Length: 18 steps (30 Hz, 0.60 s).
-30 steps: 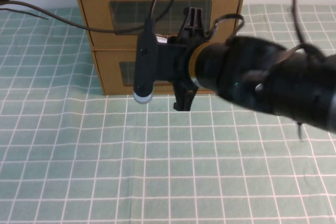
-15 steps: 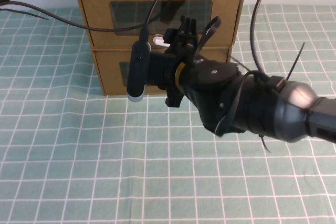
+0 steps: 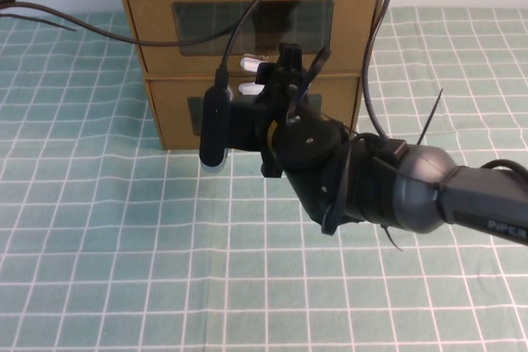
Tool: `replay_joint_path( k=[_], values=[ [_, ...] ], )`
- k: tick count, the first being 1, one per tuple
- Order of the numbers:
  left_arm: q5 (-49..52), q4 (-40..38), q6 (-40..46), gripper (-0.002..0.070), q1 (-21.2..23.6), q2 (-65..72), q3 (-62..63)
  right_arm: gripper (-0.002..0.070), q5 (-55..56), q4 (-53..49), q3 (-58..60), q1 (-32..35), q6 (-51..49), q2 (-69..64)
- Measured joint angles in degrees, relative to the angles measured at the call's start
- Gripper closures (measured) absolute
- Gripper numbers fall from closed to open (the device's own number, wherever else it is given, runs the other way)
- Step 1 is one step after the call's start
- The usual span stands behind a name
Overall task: Open the shoe box
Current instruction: 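Pull the top drawer of the cardboard box fully open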
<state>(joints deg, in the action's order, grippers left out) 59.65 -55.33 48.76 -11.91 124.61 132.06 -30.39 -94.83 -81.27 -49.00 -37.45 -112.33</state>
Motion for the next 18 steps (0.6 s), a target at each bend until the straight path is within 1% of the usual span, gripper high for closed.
replay_joint_path(
  k=[11, 18],
  values=[
    [0.55, -0.74, -0.41, 0.068, 0.74, 0.09, 0.0, 0.0242, -1.97, -0.04, -5.1, -0.1, -1.0, -3.17],
    [2.45, -2.15, -0.64, 0.068, 1.74, 0.09, 0.0, 0.0243, 0.07, -0.14, -6.24, 1.44, -1.66, -4.04]
  ],
)
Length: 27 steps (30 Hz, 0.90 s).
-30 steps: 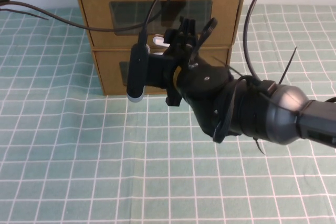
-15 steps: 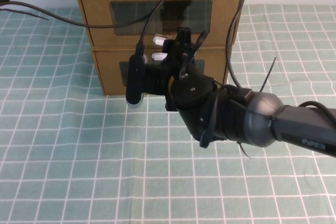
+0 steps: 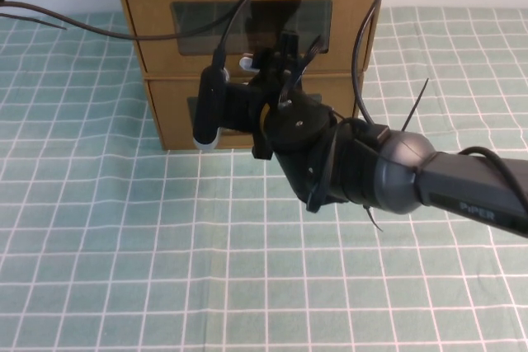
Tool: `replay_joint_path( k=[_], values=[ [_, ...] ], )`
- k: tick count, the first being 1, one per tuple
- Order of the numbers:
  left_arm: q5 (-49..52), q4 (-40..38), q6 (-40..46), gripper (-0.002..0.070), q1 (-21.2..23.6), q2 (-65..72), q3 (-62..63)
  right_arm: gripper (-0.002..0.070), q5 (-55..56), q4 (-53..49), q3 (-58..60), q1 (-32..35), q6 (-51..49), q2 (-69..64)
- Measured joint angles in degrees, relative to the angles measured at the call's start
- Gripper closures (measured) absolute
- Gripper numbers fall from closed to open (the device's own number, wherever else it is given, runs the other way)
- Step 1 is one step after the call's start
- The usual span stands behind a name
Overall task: Open the shoe box
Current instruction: 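Pull the top drawer of the cardboard box fully open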
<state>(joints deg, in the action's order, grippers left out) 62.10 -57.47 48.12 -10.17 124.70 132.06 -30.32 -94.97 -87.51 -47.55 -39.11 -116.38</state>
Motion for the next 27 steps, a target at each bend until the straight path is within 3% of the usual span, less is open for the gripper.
replay_joint_path(
  k=[3, 6, 8, 11, 13, 27],
  values=[
    [0.0, -0.08, 0.0, 0.068, 0.0, 0.0, 0.0, 0.0254, -0.13, -0.13, -1.8, 0.41, 0.0, -1.58],
    [0.0, -0.13, 0.0, 0.068, 0.15, 0.0, 0.0, 0.0316, -0.61, -0.13, -3.48, 0.63, -0.13, -2.6],
    [0.0, -0.13, 0.0, 0.068, 0.14, 0.03, 0.0, 0.04, -1.18, -0.33, -4.29, 0.67, -0.17, -2.82],
    [0.03, -0.22, 0.0, 0.068, 0.14, 0.12, 0.0, 0.0589, -2.05, -0.47, -4.92, 0.67, -0.27, -2.99],
    [0.13, -0.34, 0.0, 0.068, 0.14, 0.12, 0.0, 0.0641, -2.34, -0.51, -4.92, 0.67, -0.27, -3.12],
    [1.18, -1.91, -0.77, 0.068, 0.58, 1.16, 0.19, 0.0669, -4.64, -0.19, -4.06, -1.0, 0.21, -2.76]
  ],
)
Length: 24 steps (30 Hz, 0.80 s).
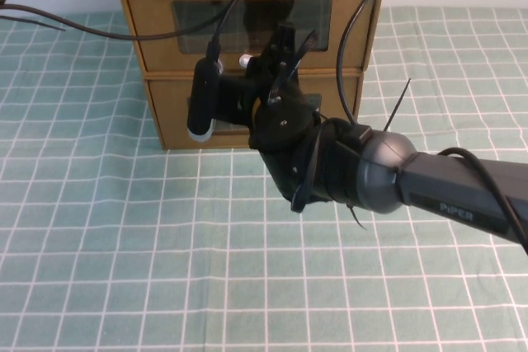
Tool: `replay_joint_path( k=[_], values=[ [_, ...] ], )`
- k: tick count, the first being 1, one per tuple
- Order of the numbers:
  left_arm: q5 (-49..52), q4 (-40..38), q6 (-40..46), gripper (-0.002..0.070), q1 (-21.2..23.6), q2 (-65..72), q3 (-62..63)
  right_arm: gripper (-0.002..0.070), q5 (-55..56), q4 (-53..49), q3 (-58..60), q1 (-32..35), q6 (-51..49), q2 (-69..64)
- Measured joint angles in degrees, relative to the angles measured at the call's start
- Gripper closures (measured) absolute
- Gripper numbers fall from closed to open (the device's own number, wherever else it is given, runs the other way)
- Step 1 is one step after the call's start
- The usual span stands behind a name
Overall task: Open the shoe box
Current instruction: 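Pull the top drawer of the cardboard box fully open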
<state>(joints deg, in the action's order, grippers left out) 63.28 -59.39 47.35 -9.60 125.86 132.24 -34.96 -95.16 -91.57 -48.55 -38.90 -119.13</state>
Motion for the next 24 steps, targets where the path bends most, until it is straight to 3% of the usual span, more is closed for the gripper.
replay_joint_path(
  k=[14, 24],
  values=[
    [1.13, 0.56, -1.33, 0.068, 0.0, 0.03, 0.0, 0.067, -5.7, 2.17, 18.61, -10.12, 1.12, 13.54],
    [1.13, 0.63, -1.55, 0.068, 0.0, 0.03, 0.0, 0.0669, -10.91, 13.97, 27.85, -19.33, 0.99, 21.09]
  ],
)
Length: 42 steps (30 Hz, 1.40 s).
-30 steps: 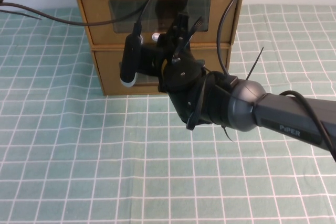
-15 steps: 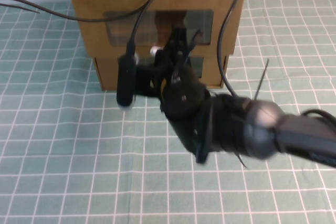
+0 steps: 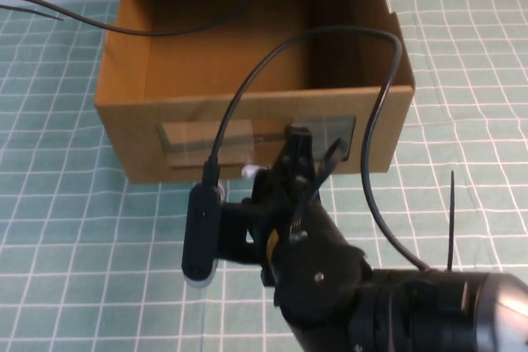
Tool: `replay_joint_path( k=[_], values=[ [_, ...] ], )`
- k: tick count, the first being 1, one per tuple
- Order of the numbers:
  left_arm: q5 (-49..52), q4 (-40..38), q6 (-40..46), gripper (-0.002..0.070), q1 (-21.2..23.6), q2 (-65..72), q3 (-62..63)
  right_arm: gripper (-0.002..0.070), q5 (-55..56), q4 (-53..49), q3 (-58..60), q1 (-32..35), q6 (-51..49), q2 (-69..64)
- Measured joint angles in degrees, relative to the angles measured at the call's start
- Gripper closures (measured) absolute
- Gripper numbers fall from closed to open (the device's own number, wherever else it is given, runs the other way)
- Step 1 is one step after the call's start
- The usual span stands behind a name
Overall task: Open the shoe box
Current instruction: 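Pull the top drawer of the cardboard box fully open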
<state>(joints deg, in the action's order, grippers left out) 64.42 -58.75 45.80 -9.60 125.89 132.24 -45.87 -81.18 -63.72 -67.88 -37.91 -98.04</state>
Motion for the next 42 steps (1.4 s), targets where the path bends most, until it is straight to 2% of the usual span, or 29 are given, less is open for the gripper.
replay_joint_path(
  k=[9, 11, 16, 18, 21, 28, 30, 32, 33, 37, 38, 40, 42],
  values=[
    [-0.1, 0.0, -0.04, 0.068, -0.1, 0.1, 0.0, 0.065, -0.4, -0.79, 0.88, -0.91, -5.55, 0.17],
    [-0.1, 0.0, -0.04, 0.068, -0.1, 0.1, 0.0, 0.0598, -0.29, -1.88, 0.88, -1.15, -9.81, 0.17],
    [-0.61, 0.62, -1.21, 0.068, -0.1, -0.43, 0.0, 0.0313, 0.57, -2.33, 0.88, -1.14, -16.05, 1.56],
    [-1.12, 1.77, -2.03, 0.068, -0.1, -1.12, 0.0, 0.0231, 2.87, -2.33, 0.98, -1.14, -16.56, 2.8],
    [-1.27, 4.15, -2.72, 0.068, -0.1, -2.83, -0.11, 0.018, 10.02, -2.44, 0.98, -1.14, -16.94, 6.3],
    [-0.77, 10.87, -4.2, 0.068, -0.1, -8.94, -0.62, 0.0164, 27.63, -2.56, 0.98, -1.14, -17.31, 15.12],
    [0.01, 12.19, -5.23, 0.068, -0.1, -11.47, -0.62, 0.0176, 29.34, -2.56, 0.98, -1.14, -17.41, 18.07],
    [1.33, 13.47, -6.15, 0.068, -0.1, -14.59, -0.62, 0.0228, 29.76, -2.56, 0.98, -1.14, -17.41, 21.36],
    [1.96, 14.04, -6.56, 0.068, -0.1, -16.27, -0.62, 0.0265, 29.66, -2.56, 0.98, -1.14, -17.41, 22.8],
    [5.07, 16.01, -7.99, 0.068, -0.1, -23.1, -0.62, 0.055, 27.69, 0.52, 1.1, -1.14, -17.41, 30.26],
    [5.81, 16.23, -8.09, 0.068, -0.1, -25.0, -0.62, 0.0598, 26.99, 1.35, 1.1, -1.14, -17.41, 32.28],
    [7.1, 16.47, -8.36, 0.068, -0.1, -28.4, -0.62, 0.065, 25.49, 2.79, 1.1, -1.14, -17.41, 36.23],
    [7.77, 16.62, -8.59, 0.068, -0.1, -32.15, -0.62, 0.0671, 23.32, 4.06, 1.1, -1.14, -17.41, 39.57]
  ],
)
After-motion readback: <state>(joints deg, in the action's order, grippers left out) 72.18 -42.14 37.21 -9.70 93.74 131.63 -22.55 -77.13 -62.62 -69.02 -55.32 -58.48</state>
